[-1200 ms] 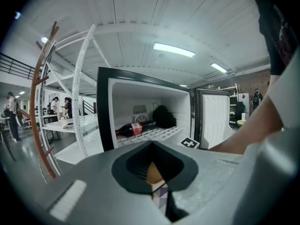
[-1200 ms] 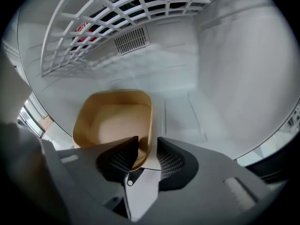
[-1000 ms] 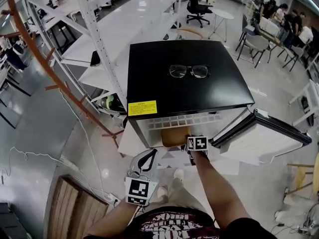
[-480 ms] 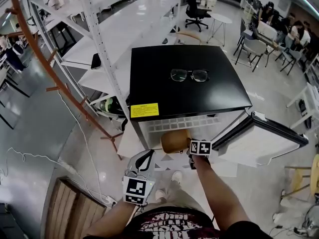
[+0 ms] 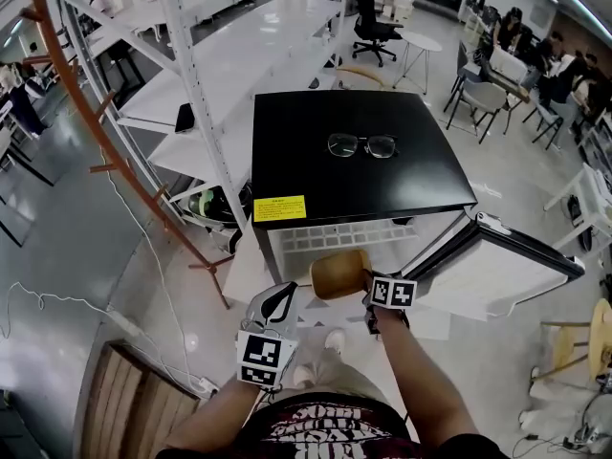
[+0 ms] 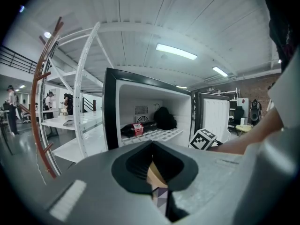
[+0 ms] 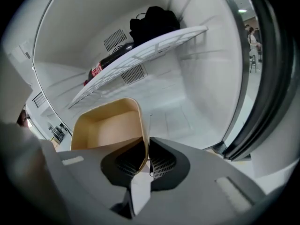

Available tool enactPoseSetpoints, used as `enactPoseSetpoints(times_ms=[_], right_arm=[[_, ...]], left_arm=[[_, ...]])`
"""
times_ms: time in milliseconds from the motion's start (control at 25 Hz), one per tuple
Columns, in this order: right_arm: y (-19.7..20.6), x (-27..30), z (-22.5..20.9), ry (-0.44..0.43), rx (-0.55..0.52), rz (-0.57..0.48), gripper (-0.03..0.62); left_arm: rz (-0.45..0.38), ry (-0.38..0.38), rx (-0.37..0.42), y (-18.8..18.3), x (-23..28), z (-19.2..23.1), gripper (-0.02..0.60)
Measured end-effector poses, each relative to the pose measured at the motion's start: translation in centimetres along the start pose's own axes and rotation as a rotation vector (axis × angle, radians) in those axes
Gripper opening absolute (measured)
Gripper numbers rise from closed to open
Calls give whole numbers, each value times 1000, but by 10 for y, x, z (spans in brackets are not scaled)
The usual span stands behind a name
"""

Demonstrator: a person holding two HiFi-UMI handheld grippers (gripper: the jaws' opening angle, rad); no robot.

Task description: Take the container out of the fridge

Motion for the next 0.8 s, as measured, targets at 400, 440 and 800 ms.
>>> enactPoseSetpoints(times_ms=[400,440,800], right_arm=[[-9,-47,25,-18,-1,-119,51],[-10,-52,27,-24,8,-135,51],[-35,-88,65,-63,-71,-239,49]], left_arm=[[49,86,-8,2,6,-11,68],[54,97,-6,3,7,-13,72],[120,179,15,6,17,-37,132]])
Point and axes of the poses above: the fingertips, and each gripper's own axes: x forward along the fingers, z to its left, y out of its underside, the point moved 5 cm from there along -x, backward along the fingers, and after that the axes turned 10 degrees about -y, right-handed, at the moved point
